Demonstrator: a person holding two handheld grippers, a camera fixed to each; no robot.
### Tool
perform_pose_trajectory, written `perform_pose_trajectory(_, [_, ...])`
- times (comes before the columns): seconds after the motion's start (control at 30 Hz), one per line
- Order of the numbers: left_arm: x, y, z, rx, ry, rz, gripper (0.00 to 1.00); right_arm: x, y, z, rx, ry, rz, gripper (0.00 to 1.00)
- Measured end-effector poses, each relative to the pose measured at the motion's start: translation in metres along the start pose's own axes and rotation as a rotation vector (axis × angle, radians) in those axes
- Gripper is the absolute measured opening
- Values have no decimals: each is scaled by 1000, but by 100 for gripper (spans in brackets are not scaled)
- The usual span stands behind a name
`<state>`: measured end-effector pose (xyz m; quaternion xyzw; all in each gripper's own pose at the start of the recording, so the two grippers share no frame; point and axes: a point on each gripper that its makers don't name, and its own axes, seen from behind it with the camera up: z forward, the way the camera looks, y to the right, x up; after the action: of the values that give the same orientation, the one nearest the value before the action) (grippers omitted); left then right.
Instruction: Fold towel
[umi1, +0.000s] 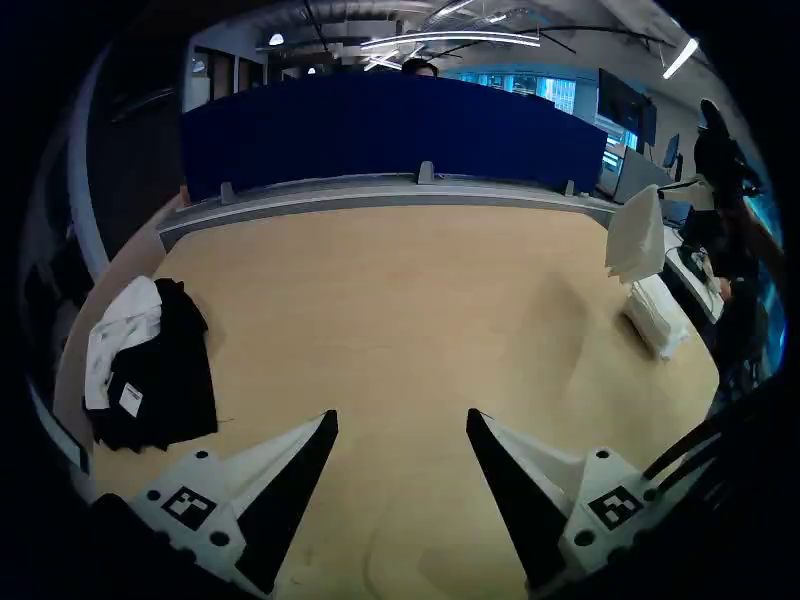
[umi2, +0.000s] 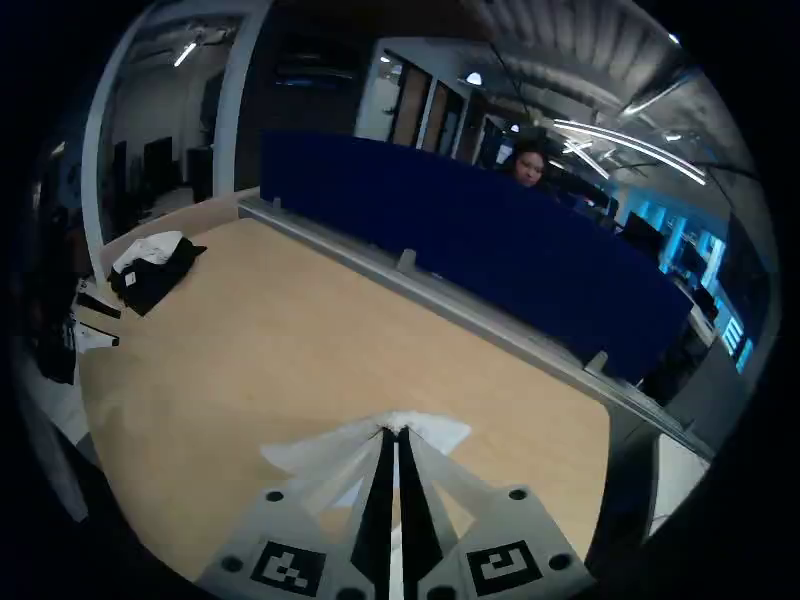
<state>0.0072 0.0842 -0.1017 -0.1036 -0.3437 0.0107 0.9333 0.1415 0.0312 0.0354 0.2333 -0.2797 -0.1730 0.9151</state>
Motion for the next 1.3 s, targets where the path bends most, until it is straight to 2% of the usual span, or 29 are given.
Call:
perform_pose_trajectory(0.3, [3,6,3,-5,-2,12,96,-22,25,-10,-37,-38,8,2])
perform_pose_trajectory(0.87, [5,15,3,-16,-7,33,96,-57,37,-27,-69,-78,29,2])
perform_pose_trajectory(1.3, [5,28,3,-30,-14,63,96,-125,48,-56,-122,-147,92,2])
